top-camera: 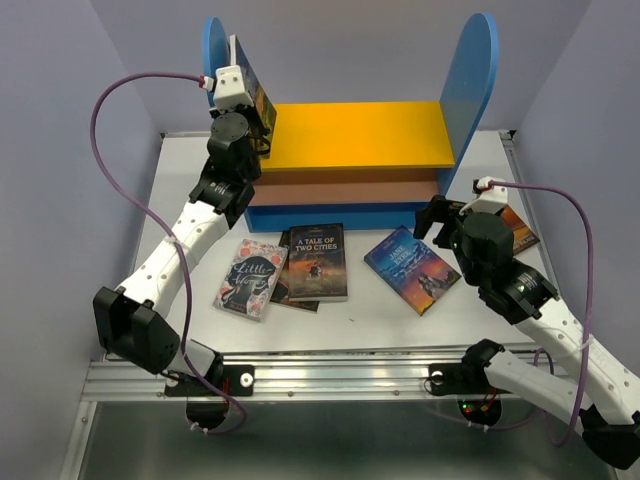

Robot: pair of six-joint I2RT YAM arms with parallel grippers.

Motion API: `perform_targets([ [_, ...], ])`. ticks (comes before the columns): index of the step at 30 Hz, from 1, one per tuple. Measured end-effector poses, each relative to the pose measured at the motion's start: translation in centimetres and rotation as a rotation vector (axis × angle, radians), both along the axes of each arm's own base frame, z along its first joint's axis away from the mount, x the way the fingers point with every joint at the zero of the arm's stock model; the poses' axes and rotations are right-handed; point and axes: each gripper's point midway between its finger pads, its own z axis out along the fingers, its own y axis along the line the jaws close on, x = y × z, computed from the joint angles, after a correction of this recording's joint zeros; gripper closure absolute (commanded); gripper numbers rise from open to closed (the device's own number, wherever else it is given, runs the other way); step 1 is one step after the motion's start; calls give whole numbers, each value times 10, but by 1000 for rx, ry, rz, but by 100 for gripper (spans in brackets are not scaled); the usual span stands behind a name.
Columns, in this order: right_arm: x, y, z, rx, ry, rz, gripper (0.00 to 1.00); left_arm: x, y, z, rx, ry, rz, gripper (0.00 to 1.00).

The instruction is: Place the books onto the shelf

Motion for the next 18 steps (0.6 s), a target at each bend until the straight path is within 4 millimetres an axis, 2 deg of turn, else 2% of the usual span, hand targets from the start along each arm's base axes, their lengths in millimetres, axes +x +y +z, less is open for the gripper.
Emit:
perform_targets([
  [9, 0, -2, 1, -10, -5, -7, 0, 13, -5, 0, 4, -31, -7, 83],
  [11, -1, -3, 2, -12, -7, -9, 0, 14, -3, 0, 0, -31, 1, 70],
  [12, -1, -4, 2, -12, -9, -9, 0, 13, -2, 0, -2, -30, 6, 52],
  [16, -1, -4, 2, -14, -9, -9, 0, 13, -1, -6, 6, -10, 11, 32],
  [17, 0, -4, 2, -14, -9, -9, 0, 13, -3, -8, 10, -3, 7, 23],
  [18, 0, -3, 2, -14, -9, -9, 0, 12, -5, -10, 12, 3, 3, 19],
])
